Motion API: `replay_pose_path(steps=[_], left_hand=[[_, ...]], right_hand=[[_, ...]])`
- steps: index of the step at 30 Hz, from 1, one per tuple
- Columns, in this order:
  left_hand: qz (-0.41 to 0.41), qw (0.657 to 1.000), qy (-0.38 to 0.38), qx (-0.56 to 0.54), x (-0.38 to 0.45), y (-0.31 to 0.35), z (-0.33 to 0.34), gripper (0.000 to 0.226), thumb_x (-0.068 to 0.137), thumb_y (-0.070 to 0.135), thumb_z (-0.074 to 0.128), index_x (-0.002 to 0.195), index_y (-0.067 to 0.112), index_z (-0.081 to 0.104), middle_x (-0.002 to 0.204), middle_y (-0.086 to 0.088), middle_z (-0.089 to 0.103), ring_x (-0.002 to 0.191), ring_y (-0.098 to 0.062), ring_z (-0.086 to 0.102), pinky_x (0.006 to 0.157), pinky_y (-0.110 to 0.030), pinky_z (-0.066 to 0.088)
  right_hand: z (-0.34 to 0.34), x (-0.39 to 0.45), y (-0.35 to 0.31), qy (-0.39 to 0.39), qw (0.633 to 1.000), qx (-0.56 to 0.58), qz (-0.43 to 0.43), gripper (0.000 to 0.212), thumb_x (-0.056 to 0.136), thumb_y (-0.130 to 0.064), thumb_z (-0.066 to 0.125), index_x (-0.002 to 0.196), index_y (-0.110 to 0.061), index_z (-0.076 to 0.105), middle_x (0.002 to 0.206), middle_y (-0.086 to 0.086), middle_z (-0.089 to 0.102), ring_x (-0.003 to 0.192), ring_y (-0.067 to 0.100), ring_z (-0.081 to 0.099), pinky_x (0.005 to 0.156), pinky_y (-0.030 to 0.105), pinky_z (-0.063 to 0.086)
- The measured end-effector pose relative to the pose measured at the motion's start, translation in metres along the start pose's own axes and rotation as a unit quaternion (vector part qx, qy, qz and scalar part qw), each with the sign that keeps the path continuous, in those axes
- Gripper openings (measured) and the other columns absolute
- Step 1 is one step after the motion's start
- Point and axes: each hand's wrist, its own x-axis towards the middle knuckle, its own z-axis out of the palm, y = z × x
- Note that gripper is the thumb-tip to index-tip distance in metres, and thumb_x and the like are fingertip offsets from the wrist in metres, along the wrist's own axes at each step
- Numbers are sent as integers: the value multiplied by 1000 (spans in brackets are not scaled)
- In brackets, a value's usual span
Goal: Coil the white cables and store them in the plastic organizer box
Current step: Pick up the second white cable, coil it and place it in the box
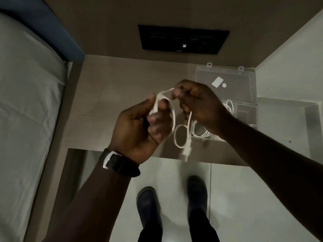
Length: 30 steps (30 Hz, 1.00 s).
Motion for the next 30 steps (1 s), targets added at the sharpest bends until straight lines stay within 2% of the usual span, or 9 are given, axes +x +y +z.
replay_pose_path(steps=[2, 6, 8, 11, 15, 18, 23, 26, 30], left_hand=[[76, 993, -3, -88, 3, 9, -5, 32, 99, 25, 25, 88, 16, 53, 63, 9, 40, 54, -5, 35, 57, -18, 28], [200, 960, 135, -142, 16, 23, -18, 25, 98, 11, 34, 91, 11, 58, 72, 3, 51, 63, -10, 50, 65, -21, 42], [239, 947, 210, -40, 22, 23, -28, 25, 100, 13, 35, 90, 9, 58, 73, 0, 52, 64, -14, 53, 65, -25, 46], [249, 887, 272, 277, 25, 6, -36, 28, 103, 13, 35, 92, -2, 56, 72, -10, 52, 63, -22, 52, 62, -31, 46], [103, 815, 219, 527, 19, -33, -33, 38, 102, 19, 41, 84, -9, 58, 61, -16, 50, 53, -15, 46, 55, -30, 39], [39, 877, 203, 434, 15, -49, -18, 39, 101, 28, 40, 82, 3, 62, 55, 1, 44, 48, -11, 38, 49, -26, 30], [-14, 986, 65, 154, 19, -50, 9, 25, 99, 25, 40, 86, 9, 55, 62, 1, 37, 49, -8, 33, 45, -19, 26], [23, 999, 47, -8, 23, -43, 11, 21, 96, 21, 39, 84, 12, 54, 63, 4, 39, 51, -7, 38, 46, -17, 31], [147, 981, 103, -69, 30, -24, -1, 25, 100, 16, 31, 87, 13, 52, 71, 3, 45, 62, -10, 48, 58, -21, 44]], right_hand=[[12, -11, 19, -39, 998, -55, 3, 19, 101, -3, 45, 91, -2, 60, 50, -12, 46, 42, 4, 42, 41, 26, 43], [36, -56, 38, -150, 976, -156, 6, 23, 103, -22, 49, 82, -31, 51, 62, -15, 54, 52, 3, 54, 52, 29, 49], [35, -73, 33, -166, 959, -227, -38, 20, 103, -31, 46, 83, -33, 44, 62, -15, 50, 57, 2, 49, 59, 28, 43], [18, -76, 7, -144, 950, -265, -78, 16, 100, -41, 43, 86, -33, 46, 59, -11, 45, 55, 4, 46, 56, 33, 42], [-31, -42, -19, 17, 917, -354, -182, 23, 95, -35, 57, 91, -18, 71, 78, -3, 70, 66, 4, 60, 62, 20, 48], [-48, -19, -17, 90, 908, -358, -200, 25, 89, -37, 67, 87, -14, 76, 80, -4, 70, 71, 9, 62, 65, 28, 51], [-54, -2, 18, 175, 945, -228, -156, 16, 87, -34, 72, 84, -19, 77, 79, -3, 74, 74, 13, 69, 68, 34, 55], [-36, -7, 44, 161, 973, -151, -65, 18, 87, -33, 70, 83, -16, 75, 74, 7, 74, 68, 30, 68, 65, 40, 55], [0, -46, 59, 6, 979, -200, -45, 17, 95, -31, 58, 96, -23, 73, 74, -15, 69, 68, -2, 64, 63, 23, 48]])
